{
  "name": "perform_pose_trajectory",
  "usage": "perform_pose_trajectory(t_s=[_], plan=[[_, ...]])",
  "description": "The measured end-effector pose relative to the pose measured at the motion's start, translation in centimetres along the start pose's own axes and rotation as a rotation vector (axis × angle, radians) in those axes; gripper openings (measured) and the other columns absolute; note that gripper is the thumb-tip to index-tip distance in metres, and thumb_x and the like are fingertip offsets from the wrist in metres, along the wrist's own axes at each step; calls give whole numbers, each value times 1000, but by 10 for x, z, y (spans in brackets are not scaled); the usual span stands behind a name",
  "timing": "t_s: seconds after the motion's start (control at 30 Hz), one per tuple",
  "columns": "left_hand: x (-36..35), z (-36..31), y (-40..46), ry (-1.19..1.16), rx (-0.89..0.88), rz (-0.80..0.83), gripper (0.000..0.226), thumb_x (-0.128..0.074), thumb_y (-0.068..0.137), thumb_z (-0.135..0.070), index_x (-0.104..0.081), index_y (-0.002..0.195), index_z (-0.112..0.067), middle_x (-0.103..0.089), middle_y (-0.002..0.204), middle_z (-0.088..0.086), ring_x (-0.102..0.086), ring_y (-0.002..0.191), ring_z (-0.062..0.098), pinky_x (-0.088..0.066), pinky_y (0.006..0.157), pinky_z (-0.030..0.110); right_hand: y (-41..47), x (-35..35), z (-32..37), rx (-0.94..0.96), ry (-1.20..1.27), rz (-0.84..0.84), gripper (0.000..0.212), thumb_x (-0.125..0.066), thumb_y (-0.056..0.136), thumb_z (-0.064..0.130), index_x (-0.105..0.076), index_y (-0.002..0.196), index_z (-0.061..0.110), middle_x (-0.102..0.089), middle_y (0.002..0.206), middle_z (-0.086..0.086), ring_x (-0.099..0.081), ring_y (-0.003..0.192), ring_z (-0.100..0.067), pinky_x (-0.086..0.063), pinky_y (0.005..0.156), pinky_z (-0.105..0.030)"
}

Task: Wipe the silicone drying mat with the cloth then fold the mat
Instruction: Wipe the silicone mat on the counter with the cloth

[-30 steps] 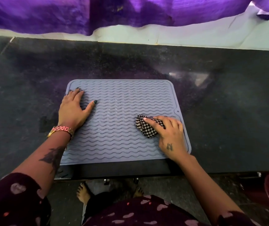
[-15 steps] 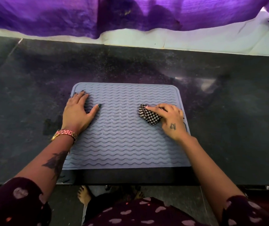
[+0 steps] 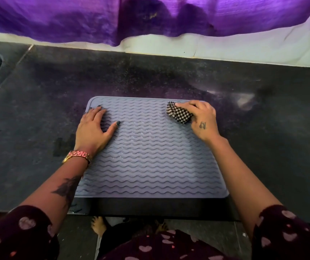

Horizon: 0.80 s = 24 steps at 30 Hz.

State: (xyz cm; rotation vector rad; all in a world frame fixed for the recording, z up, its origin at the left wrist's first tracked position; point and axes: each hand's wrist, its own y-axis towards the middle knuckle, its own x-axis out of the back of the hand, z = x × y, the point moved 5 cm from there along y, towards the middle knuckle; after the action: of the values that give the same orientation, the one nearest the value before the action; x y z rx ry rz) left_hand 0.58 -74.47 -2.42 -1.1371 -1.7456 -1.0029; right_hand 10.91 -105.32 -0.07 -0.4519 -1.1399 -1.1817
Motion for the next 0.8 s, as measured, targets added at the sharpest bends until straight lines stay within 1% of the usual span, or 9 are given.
perform_pose_trajectory(t_s=[0.1,0.17,0.27,0.33,0.4,0.5,0.57,0.67,0.8], plan=[[0,-1,-1,-1,1,3,74,-40,81,-63,-47,136,-13,-42,146,8,-34,136,25,-22,116,41,4,-16,3,-44,-116,48,73,-46,75,-7,-48,130,40,-51,128,2,-40,117,-26,-18,105,-43],[1,-1,0,-1,1,-1,74,-40,81,-63,-48,135,-13,-42,146,8,-34,136,25,-22,116,41,6,-22,1,-35,-148,81,74,-46,75,-5,-45,132,41,-49,131,1,-39,118,-26,-18,106,-45],[0,-1,0,2,0,-2,73,-41,81,-62,-48,135,-13,-42,146,8,-35,136,26,-23,116,41,17,-11,-7,15,-19,86,71,-46,74,-9,-54,125,41,-55,125,2,-45,114,-26,-25,103,-45],[0,-1,0,2,2,-2,73,-41,82,-62,-48,134,-13,-42,146,7,-35,136,26,-23,116,41,26,-1,-15,11,32,6,71,-44,72,-12,-59,121,37,-59,120,-1,-47,109,-28,-30,99,-46],[1,-1,1,0,1,-6,72,-41,82,-62,-48,134,-13,-42,146,7,-35,136,26,-23,116,42,29,-2,-20,-24,-18,-32,71,-43,72,-12,-58,123,34,-58,120,-2,-45,110,-29,-27,101,-47],[1,-2,0,3,4,-5,72,-41,82,-62,-48,134,-13,-42,146,7,-35,135,26,-24,115,42,27,-17,-25,-36,-142,49,72,-46,74,-8,-49,130,36,-52,127,-2,-41,117,-30,-19,107,-46],[2,-2,0,3,3,-7,72,-41,82,-62,-48,134,-13,-42,145,7,-36,135,26,-24,115,42,29,-18,-28,-26,-138,84,72,-46,74,-7,-48,131,37,-50,129,-2,-39,118,-30,-18,105,-44],[3,-4,0,-4,-6,-11,71,-42,82,-61,-50,133,-12,-44,144,8,-37,134,26,-26,115,43,34,-10,-30,-46,-32,140,70,-41,78,-8,-51,128,40,-51,127,-1,-39,116,-29,-21,100,-41],[3,-2,0,-2,-11,-12,72,-43,82,-61,-49,133,-11,-43,145,8,-36,134,26,-24,115,42,17,2,-22,-121,21,30,73,-43,75,-10,-54,124,42,-55,124,0,-43,112,-26,-26,95,-42]])
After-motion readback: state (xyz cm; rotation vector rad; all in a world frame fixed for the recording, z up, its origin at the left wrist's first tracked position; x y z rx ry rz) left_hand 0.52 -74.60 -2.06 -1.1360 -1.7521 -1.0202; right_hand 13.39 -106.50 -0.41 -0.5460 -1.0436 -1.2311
